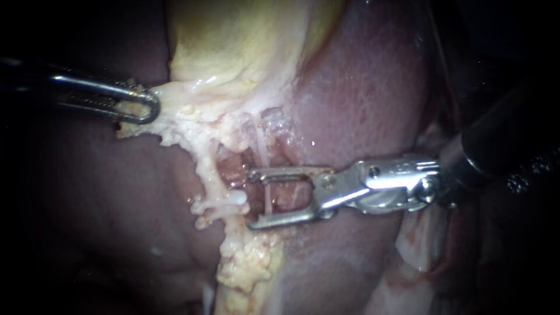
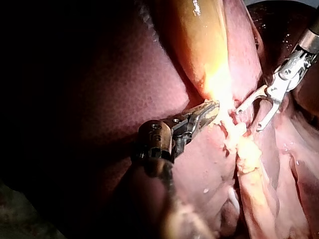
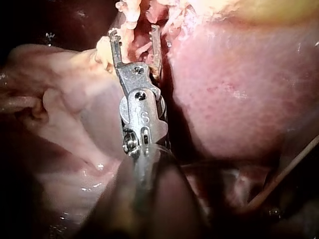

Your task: Going back second clip left tube

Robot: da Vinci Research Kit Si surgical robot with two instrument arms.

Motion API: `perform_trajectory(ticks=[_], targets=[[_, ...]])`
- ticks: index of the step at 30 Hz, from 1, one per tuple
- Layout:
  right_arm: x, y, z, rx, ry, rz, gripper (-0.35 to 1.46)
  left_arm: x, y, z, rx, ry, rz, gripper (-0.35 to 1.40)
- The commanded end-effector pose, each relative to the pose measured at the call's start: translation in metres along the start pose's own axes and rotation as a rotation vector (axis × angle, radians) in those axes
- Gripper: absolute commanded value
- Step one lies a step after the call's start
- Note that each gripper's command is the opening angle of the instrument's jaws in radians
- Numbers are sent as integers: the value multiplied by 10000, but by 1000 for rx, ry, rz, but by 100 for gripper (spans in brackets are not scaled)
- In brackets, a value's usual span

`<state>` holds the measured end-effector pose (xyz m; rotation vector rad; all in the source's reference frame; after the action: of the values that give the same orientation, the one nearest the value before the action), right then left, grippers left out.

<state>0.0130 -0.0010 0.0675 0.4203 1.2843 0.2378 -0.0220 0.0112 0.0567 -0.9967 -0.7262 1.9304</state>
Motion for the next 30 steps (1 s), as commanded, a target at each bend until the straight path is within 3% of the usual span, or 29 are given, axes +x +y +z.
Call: perform_trajectory(ticks=[1,9,23,30], targets=[[1,0,-7,-5,-8,-17,50,0,0,0,0,0,0,-35],[6,2,-49,-25,-71,-108,50,0,0,0,0,0,0,-35],[4,0,-59,-27,-73,-124,50,0,0,4,0,0,0,-35],[4,2,-68,-27,-74,-123,50,-11,-5,29,-3,-8,8,-35]])
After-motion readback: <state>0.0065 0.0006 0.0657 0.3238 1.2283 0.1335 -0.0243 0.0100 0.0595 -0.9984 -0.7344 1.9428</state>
